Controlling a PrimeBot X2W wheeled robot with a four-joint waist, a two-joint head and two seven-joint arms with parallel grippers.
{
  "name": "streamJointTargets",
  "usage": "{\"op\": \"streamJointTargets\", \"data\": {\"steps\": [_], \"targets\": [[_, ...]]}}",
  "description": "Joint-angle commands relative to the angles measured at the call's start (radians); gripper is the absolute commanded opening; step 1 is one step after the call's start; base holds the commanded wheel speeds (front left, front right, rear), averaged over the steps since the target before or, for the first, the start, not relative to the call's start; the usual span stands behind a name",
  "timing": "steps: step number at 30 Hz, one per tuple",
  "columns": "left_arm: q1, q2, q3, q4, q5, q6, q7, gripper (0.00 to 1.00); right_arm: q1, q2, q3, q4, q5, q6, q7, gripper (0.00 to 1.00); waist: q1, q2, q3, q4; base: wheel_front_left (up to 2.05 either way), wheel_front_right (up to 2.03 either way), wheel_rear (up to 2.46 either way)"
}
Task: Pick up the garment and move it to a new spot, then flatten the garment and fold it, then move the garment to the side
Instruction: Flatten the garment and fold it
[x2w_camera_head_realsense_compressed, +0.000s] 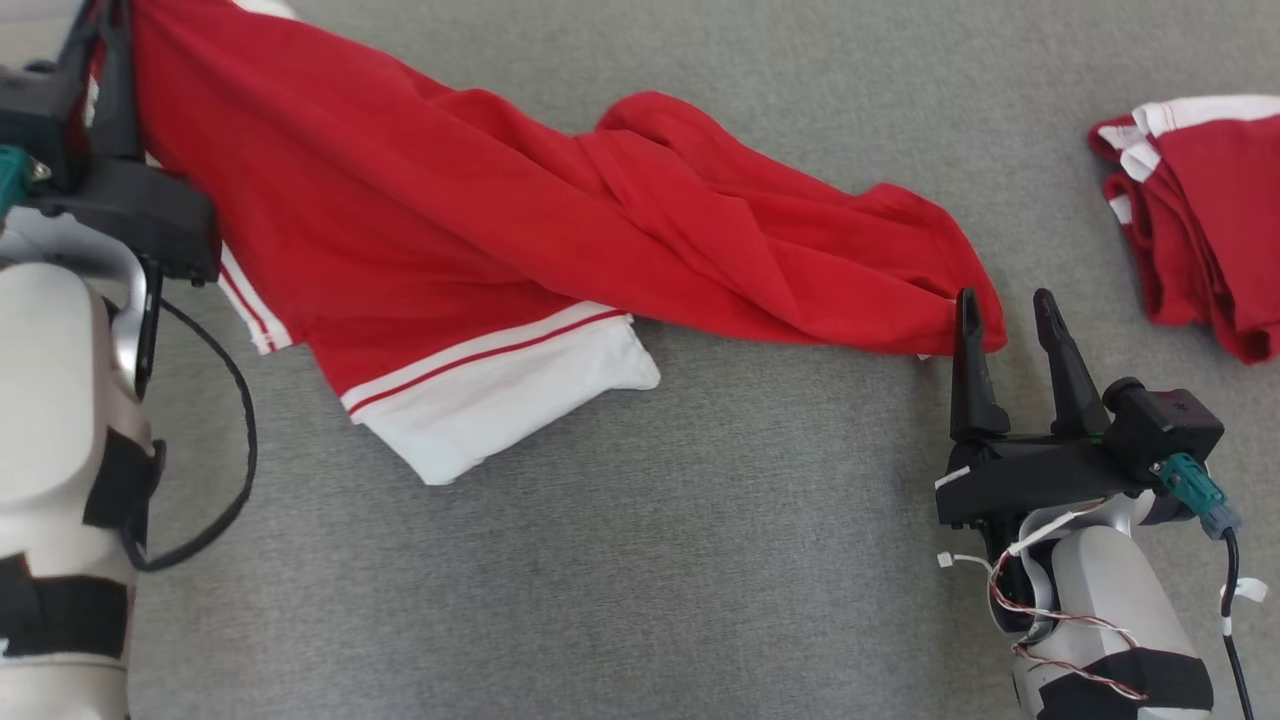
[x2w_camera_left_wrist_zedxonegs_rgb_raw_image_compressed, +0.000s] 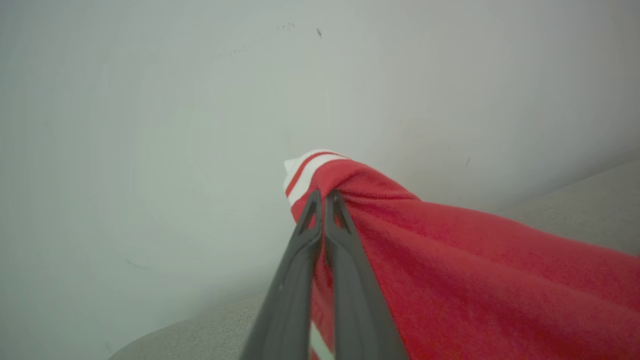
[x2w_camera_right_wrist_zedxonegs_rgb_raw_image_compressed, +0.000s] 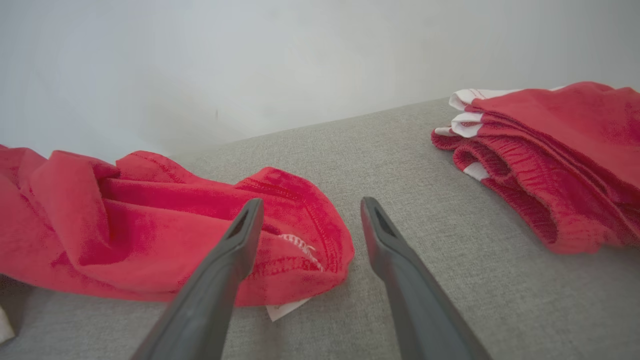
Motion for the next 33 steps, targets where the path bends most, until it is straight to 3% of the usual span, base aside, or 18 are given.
{"op": "streamJointTargets", "data": {"steps": [1, 2, 7, 12, 22, 27, 33], "targets": [[-0.019, 0.004, 0.009, 0.035, -0.005, 0.016, -0.006, 0.82, -0.009, 0.007, 0.002, 0.001, 0.007, -0.003, 0.0, 1.0, -0.0002, 0.0, 0.031, -0.03, 0.0, 0.0, 0.0], [-0.024, 0.001, 0.017, 0.055, -0.013, 0.026, -0.011, 1.0, -0.011, 0.008, 0.004, 0.002, 0.01, -0.003, 0.0, 1.0, -0.0002, 0.0, 0.033, -0.034, 0.0, 0.0, 0.0], [0.012, -0.033, 0.043, 0.121, -0.05, 0.062, -0.043, 1.0, -0.012, 0.012, -0.011, 0.003, 0.008, -0.003, 0.0, 1.0, -0.0002, 0.0, 0.024, -0.029, 0.0, 0.0, 0.0], [0.074, -0.085, 0.049, 0.132, -0.083, 0.065, -0.052, 1.0, 0.001, 0.013, -0.019, 0.003, -0.004, -0.003, 0.0, 1.0, -0.0002, 0.0, -0.006, -0.003, 0.0, 0.0, 0.0], [0.366, -0.223, 0.062, -0.039, -0.177, 0.042, -0.052, 1.0, 0.036, 0.015, -0.004, 0.022, -0.018, -0.003, 0.0, 1.0, -0.0002, 0.0, -0.11, 0.043, 0.0, 0.0, 0.0], [0.488, -0.239, -0.002, -0.059, -0.239, 0.026, -0.052, 1.0, 0.049, 0.015, 0.001, 0.032, -0.014, -0.003, 0.0, 1.0, -0.0002, 0.0, -0.135, 0.044, 0.0, 0.0, 0.0], [0.571, -0.239, -0.135, -0.08, -0.369, 0.049, -0.052, 1.0, 0.059, 0.004, 0.006, 0.037, -0.011, -0.003, 0.0, 1.0, -0.0002, 0.0, -0.14, 0.028, 0.0, 0.0, 0.0]]}}
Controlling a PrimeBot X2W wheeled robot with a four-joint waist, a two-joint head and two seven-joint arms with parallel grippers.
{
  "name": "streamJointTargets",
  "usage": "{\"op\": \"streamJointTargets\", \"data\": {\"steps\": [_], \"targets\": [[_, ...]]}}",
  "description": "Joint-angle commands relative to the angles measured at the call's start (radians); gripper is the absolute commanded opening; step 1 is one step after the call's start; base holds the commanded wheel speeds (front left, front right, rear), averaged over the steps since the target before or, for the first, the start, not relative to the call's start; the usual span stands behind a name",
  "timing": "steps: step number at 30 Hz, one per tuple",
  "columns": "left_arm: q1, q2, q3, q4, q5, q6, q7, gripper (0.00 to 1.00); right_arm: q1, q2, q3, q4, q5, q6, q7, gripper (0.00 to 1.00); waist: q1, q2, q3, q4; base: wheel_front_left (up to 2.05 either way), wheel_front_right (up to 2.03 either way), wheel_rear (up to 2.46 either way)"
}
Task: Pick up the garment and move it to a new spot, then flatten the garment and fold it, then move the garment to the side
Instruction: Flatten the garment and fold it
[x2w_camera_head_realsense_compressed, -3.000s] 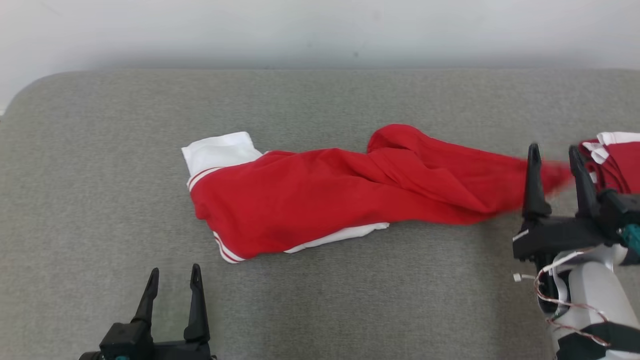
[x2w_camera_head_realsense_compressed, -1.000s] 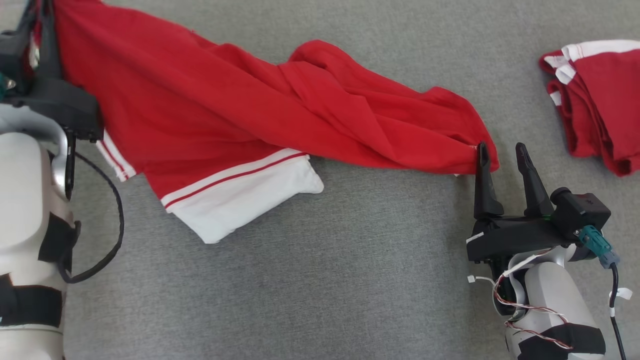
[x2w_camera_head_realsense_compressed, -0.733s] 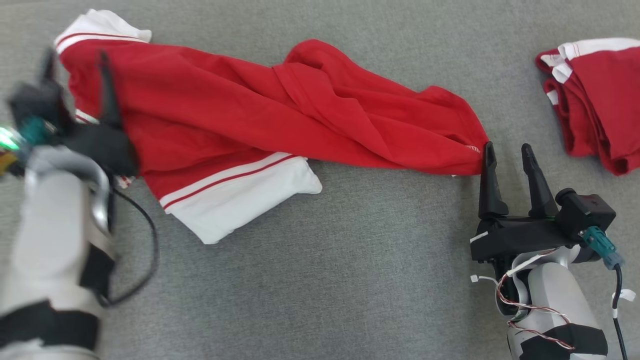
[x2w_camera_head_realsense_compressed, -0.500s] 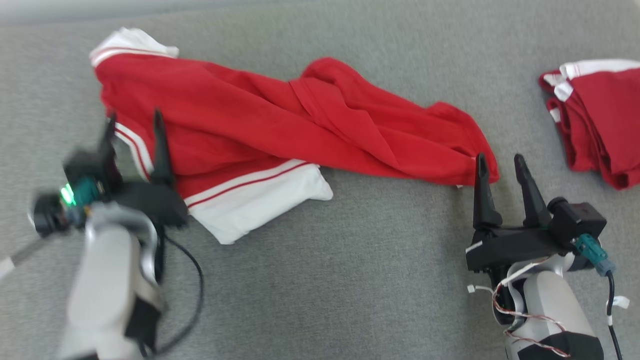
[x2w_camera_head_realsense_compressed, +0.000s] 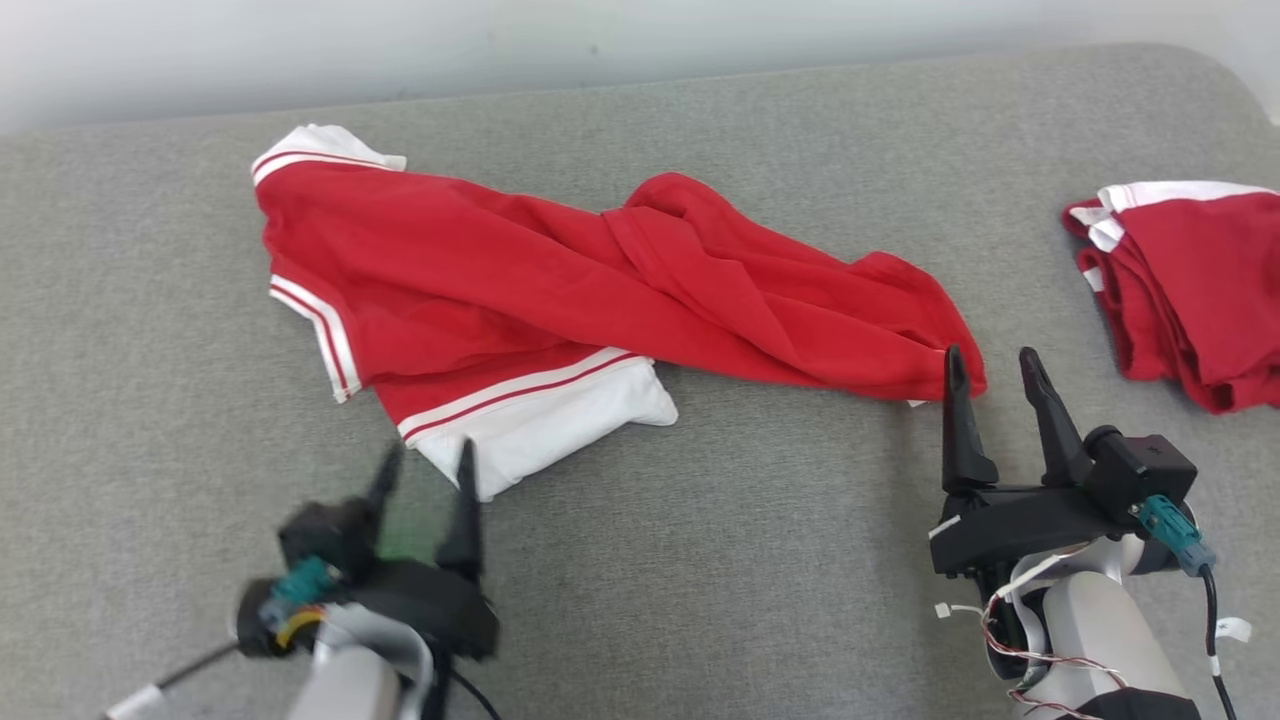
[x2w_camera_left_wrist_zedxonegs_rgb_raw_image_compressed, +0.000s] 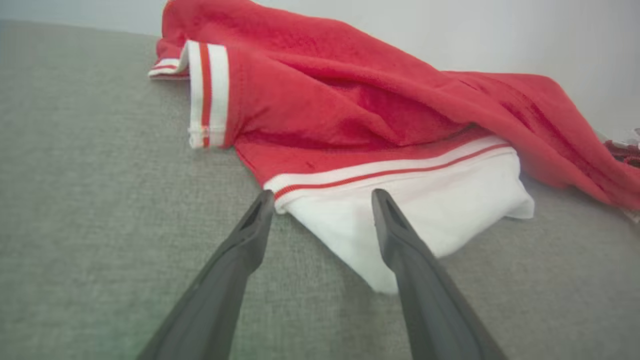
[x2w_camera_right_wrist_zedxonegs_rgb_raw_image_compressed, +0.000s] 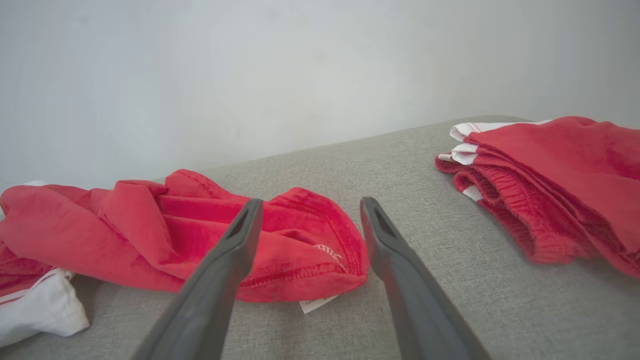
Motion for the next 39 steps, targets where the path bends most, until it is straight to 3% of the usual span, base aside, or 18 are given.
{"op": "streamJointTargets", "data": {"steps": [1, 7, 12, 13, 14, 15, 22, 30, 39], "targets": [[0.023, -0.001, -0.016, -0.005, -0.02, 0.007, -0.003, 1.0, 0.005, -0.003, 0.002, 0.001, 0.004, -0.003, 0.0, 1.0, 0.0002, 0.0001, 0.001, -0.006, 0.0, 0.0, 0.0], [0.065, -0.001, -0.128, 0.004, -0.06, 0.056, -0.003, 1.0, 0.008, -0.006, -0.001, 0.001, 0.001, -0.003, 0.0, 1.0, 0.0002, 0.0001, 0.0, -0.023, 0.0, 0.0, 0.0], [0.063, -0.001, -0.149, -0.011, -0.112, 0.058, -0.003, 1.0, 0.002, -0.005, 0.001, 0.004, 0.001, -0.003, 0.0, 1.0, 0.0002, 0.0001, 0.001, -0.031, 0.0, 0.0, 0.0], [0.06, -0.001, -0.149, -0.022, -0.115, 0.051, -0.003, 0.91, 0.001, -0.005, 0.002, 0.004, 0.001, -0.003, 0.0, 1.0, 0.0002, 0.0001, 0.001, -0.032, 0.0, 0.0, 0.0], [0.061, -0.001, -0.145, -0.031, -0.127, 0.05, -0.003, 0.23, 0.0, -0.004, 0.002, 0.005, 0.001, -0.003, 0.0, 1.0, 0.0002, 0.0001, 0.001, -0.032, 0.0, 0.0, 0.0], [0.063, 0.0, -0.126, -0.05, -0.161, 0.044, -0.003, 0.0, -0.001, -0.004, 0.004, 0.005, 0.0, -0.003, 0.0, 1.0, 0.0002, 0.0001, 0.0, -0.033, 0.0, 0.0, 0.0], [0.081, -0.001, -0.062, -0.147, -0.131, 0.021, -0.003, 0.0, 0.02, -0.004, -0.008, 0.014, 0.0, -0.003, 0.0, 1.0, 0.0002, 0.0001, -0.033, -0.009, 0.0, 0.0, 0.0], [0.192, -0.001, 0.011, -0.259, -0.066, -0.004, -0.003, 0.0, 0.085, 0.006, -0.016, 0.046, -0.002, -0.003, 0.0, 1.0, 0.0002, 0.0001, -0.151, 0.093, 0.0, 0.0, 0.0], [0.335, -0.001, 0.125, -0.359, 0.042, 0.023, -0.003, 0.0, 0.142, 0.014, 0.017, 0.057, -0.006, -0.003, 0.0, 1.0, 0.0002, 0.0001, -0.208, 0.192, 0.0, 0.0, 0.0]]}}
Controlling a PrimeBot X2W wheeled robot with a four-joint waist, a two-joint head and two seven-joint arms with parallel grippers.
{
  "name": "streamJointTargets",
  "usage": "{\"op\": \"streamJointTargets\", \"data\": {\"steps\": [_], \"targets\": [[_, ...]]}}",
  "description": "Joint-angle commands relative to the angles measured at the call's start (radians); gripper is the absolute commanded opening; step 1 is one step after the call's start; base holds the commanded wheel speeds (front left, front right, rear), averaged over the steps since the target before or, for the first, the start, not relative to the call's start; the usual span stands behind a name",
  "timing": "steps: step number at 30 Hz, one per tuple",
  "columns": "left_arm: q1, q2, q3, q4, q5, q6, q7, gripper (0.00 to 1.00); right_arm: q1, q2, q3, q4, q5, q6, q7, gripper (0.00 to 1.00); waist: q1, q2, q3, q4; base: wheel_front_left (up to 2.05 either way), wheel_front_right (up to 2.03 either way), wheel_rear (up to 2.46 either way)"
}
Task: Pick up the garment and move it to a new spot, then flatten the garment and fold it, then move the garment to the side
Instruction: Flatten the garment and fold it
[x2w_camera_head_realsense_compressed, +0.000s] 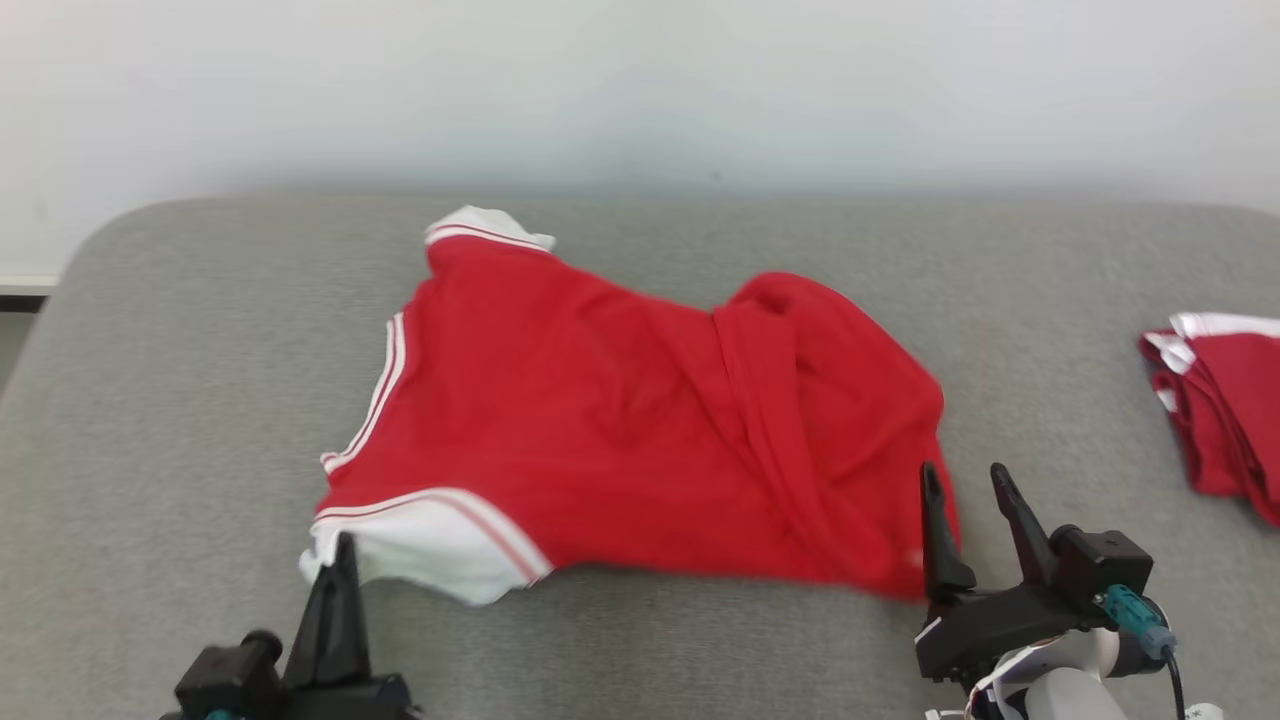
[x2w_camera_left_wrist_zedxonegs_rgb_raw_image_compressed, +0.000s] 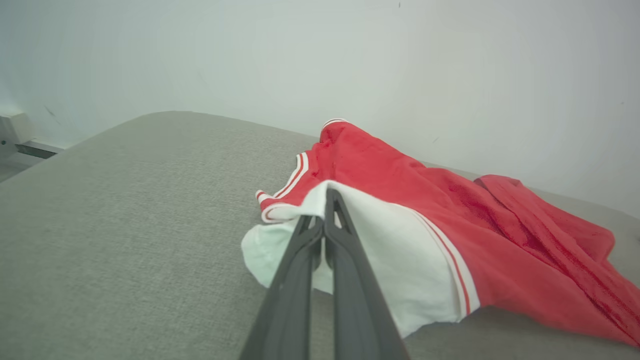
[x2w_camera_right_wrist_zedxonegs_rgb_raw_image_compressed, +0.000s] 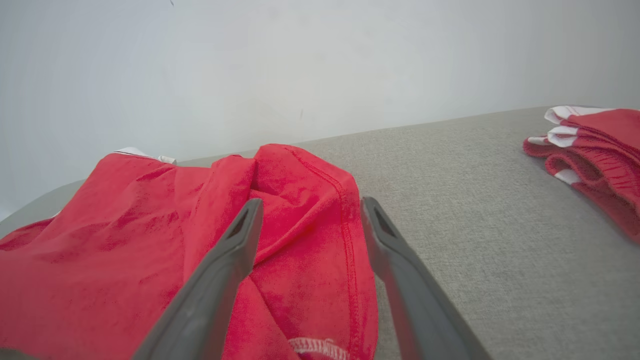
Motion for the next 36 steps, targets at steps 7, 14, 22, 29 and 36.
{"op": "streamJointTargets", "data": {"steps": [7, 14, 22, 29, 36], "targets": [[0.042, 0.0, 0.051, 0.063, 0.069, 0.045, -0.003, 1.0, 0.009, 0.003, 0.086, 0.005, -0.014, -0.003, 0.0, 1.0, 0.0001, 0.0001, -0.01, 0.061, 0.0, 0.0, 0.0], [0.021, 0.001, 0.02, 0.099, 0.048, 0.076, -0.003, 1.0, 0.018, -0.004, 0.22, 0.01, -0.028, -0.003, 0.0, 1.0, 0.0001, 0.0001, 0.015, 0.056, 0.0, 0.0, 0.0], [0.004, 0.001, -0.022, 0.106, 0.029, 0.081, -0.003, 1.0, -0.035, -0.014, 0.302, 0.049, -0.082, -0.003, 0.0, 1.0, 0.0001, 0.0001, 0.035, 0.067, 0.0, 0.0, 0.0], [-0.001, 0.0, -0.03, 0.111, 0.02, 0.076, -0.003, 1.0, -0.074, -0.017, 0.354, 0.073, -0.11, -0.003, 0.0, 1.0, 0.0001, 0.0001, 0.047, 0.078, 0.0, 0.0, 0.0], [-0.003, 0.001, -0.059, 0.117, -0.004, 0.081, -0.003, 1.0, -0.112, -0.025, 0.306, 0.232, -0.153, -0.003, 0.0, 1.0, 0.0001, 0.0001, 0.053, 0.092, 0.0, 0.0, 0.0]]}}
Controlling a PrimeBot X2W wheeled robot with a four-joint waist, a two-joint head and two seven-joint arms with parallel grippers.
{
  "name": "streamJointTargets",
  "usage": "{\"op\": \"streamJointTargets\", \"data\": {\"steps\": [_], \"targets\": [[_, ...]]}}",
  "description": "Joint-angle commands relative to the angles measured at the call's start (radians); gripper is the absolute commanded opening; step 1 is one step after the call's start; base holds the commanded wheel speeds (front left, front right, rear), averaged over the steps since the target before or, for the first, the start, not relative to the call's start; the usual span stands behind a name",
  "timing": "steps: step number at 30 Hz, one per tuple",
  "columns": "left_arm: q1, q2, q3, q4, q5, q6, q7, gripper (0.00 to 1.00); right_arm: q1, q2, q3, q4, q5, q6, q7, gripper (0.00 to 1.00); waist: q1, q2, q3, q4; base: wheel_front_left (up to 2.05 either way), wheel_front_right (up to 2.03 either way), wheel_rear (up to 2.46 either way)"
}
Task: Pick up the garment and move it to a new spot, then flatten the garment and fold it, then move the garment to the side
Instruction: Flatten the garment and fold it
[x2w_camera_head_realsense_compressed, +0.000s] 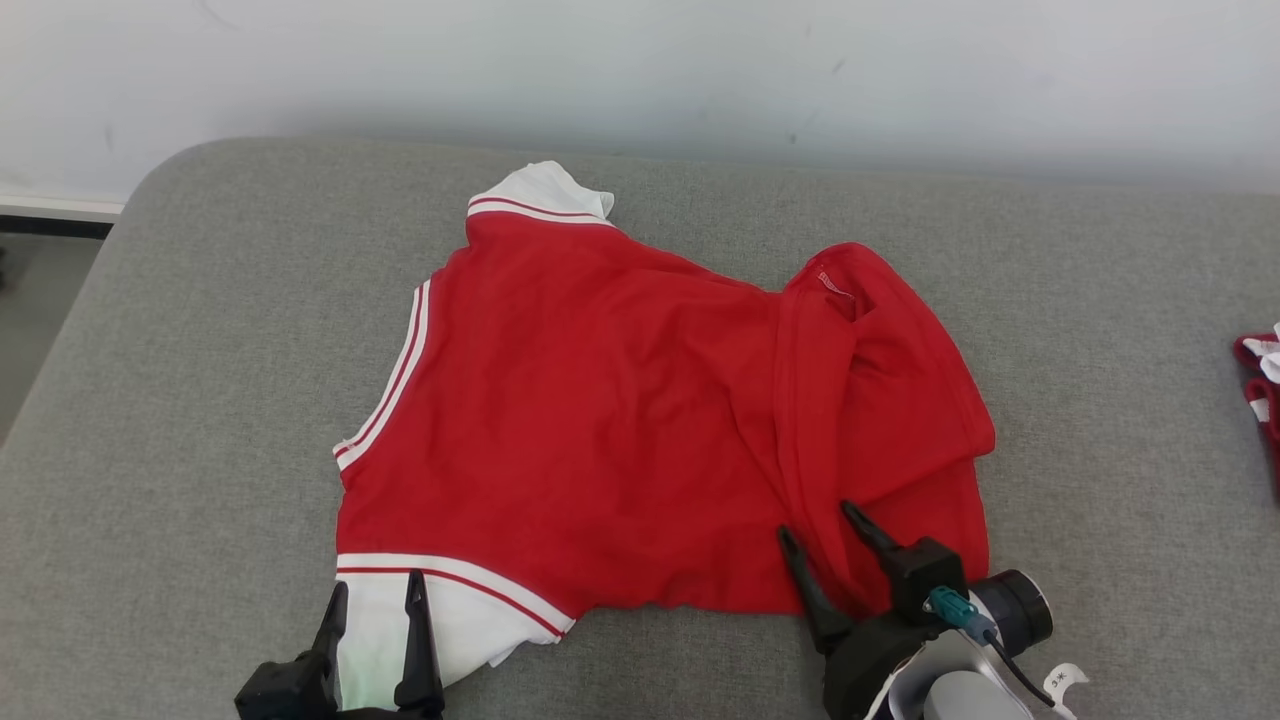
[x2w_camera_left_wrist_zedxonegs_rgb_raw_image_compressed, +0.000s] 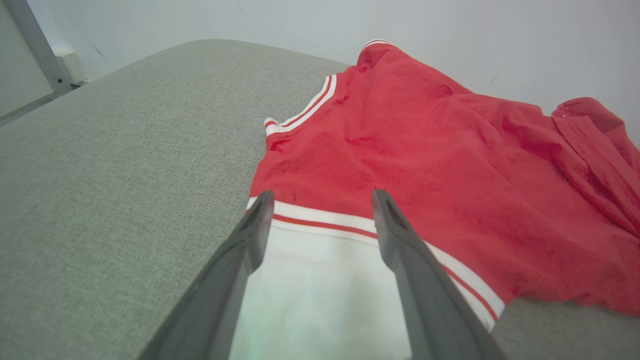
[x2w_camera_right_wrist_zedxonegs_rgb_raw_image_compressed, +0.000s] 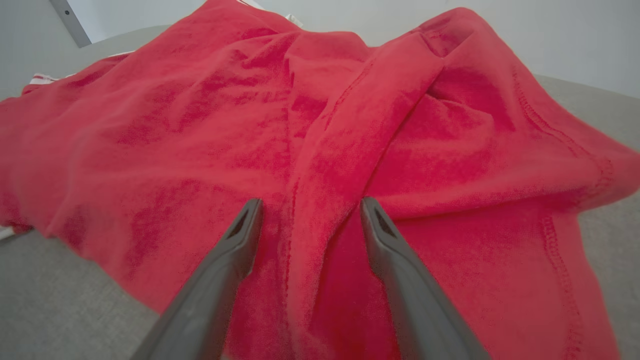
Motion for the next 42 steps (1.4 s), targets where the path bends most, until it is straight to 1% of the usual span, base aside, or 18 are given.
{"op": "streamJointTargets", "data": {"steps": [1, 15, 16, 17, 21, 24, 25, 26, 27, 28, 29, 30, 31, 35, 37, 39, 42], "targets": [[-0.009, 0.0, 0.0, 0.001, -0.014, 0.006, -0.003, 1.0, -0.012, -0.001, -0.006, 0.004, -0.016, -0.003, -0.001, 1.0, 0.0, -0.0001, 0.003, 0.0, 0.0, 0.0, 0.0], [-0.026, 0.0, -0.023, -0.008, -0.033, 0.004, -0.003, 1.0, -0.028, -0.007, -0.131, 0.002, -0.107, -0.003, -0.001, 1.0, 0.0, -0.0001, 0.031, -0.016, 0.0, 0.0, 0.0], [-0.027, 0.0, -0.024, -0.009, -0.034, 0.003, -0.003, 1.0, -0.028, -0.006, -0.137, -0.005, -0.106, -0.003, -0.001, 0.61, 0.0, -0.0001, 0.031, -0.017, 0.0, 0.0, 0.0], [-0.027, 0.0, -0.024, -0.012, -0.034, 0.002, -0.003, 1.0, -0.026, -0.003, -0.152, -0.019, -0.095, -0.003, -0.001, 0.0, 0.0, -0.0001, 0.03, -0.019, 0.0, 0.0, 0.0], [-0.023, 0.0, -0.023, -0.008, -0.032, -0.002, -0.003, 1.0, -0.019, -0.005, -0.201, -0.038, -0.076, -0.003, -0.001, 0.0, 0.0, -0.0001, 0.027, -0.027, 0.0, 0.0, 0.0], [-0.024, 0.0, -0.021, -0.002, -0.021, -0.005, -0.003, 1.0, -0.022, -0.015, -0.281, -0.043, -0.057, -0.003, -0.001, 0.0, 0.0, -0.0001, 0.023, -0.035, 0.0, 0.0, 0.0], [-0.023, 0.0, -0.018, 0.001, -0.02, -0.006, -0.003, 1.0, -0.024, -0.021, -0.307, -0.045, -0.059, -0.003, -0.001, 0.06, 0.0, -0.0001, 0.021, -0.04, 0.0, 0.0, 0.0], [-0.021, 0.0, -0.017, 0.005, -0.016, -0.007, -0.003, 1.0, -0.026, -0.028, -0.334, -0.045, -0.063, -0.003, -0.001, 0.38, 0.0, -0.0001, 0.02, -0.044, 0.0, 0.0, 0.0], [-0.02, 0.0, -0.016, 0.008, -0.014, -0.008, -0.003, 1.0, -0.028, -0.035, -0.366, -0.04, -0.07, -0.003, -0.001, 0.47, 0.0, -0.0001, 0.019, -0.049, 0.0, 0.0, 0.0], [-0.02, 0.0, -0.016, 0.011, -0.012, -0.008, -0.003, 1.0, -0.029, -0.041, -0.396, -0.033, -0.079, -0.003, -0.001, 0.91, 0.0, -0.0001, 0.019, -0.052, 0.0, 0.0, 0.0], [-0.021, 0.0, -0.014, 0.014, -0.011, -0.008, -0.003, 1.0, -0.034, -0.043, -0.428, -0.03, -0.083, -0.003, -0.001, 1.0, 0.0, -0.0001, 0.019, -0.057, 0.0, 0.0, 0.0], [-0.023, 0.0, -0.014, 0.017, -0.01, -0.008, -0.003, 1.0, -0.037, -0.05, -0.453, -0.025, -0.102, -0.003, -0.001, 1.0, 0.0, -0.0001, 0.018, -0.061, 0.0, 0.0, 0.0], [-0.023, 0.0, -0.014, 0.017, -0.01, -0.008, -0.003, 1.0, -0.037, -0.05, -0.453, -0.025, -0.102, -0.003, -0.001, 1.0, 0.0, -0.0001, 0.018, -0.061, 0.0, 0.0, 0.0], [-0.028, 0.0, -0.011, 0.023, -0.002, -0.008, -0.003, 1.0, -0.049, -0.05, -0.562, -0.034, -0.132, -0.003, -0.001, 1.0, 0.0, -0.0001, 0.016, -0.077, 0.0, 0.0, 0.0], [-0.03, 0.0, -0.009, 0.026, 0.0, -0.011, -0.003, 1.0, -0.047, -0.047, -0.596, -0.04, -0.149, -0.003, -0.001, 1.0, 0.0, -0.0001, 0.013, -0.083, 0.0, 0.0, 0.0], [-0.03, 0.0, -0.006, 0.027, 0.003, -0.012, -0.003, 1.0, -0.044, -0.034, -0.588, -0.056, -0.161, -0.003, -0.001, 1.0, 0.0, -0.0001, 0.01, -0.09, 0.0, 0.0, 0.0], [-0.029, 0.0, -0.002, 0.029, 0.004, -0.013, -0.003, 1.0, -0.021, -0.014, -0.548, -0.09, -0.144, -0.003, -0.001, 1.0, 0.0, -0.0001, 0.003, -0.1, 0.0, 0.0, 0.0]]}}
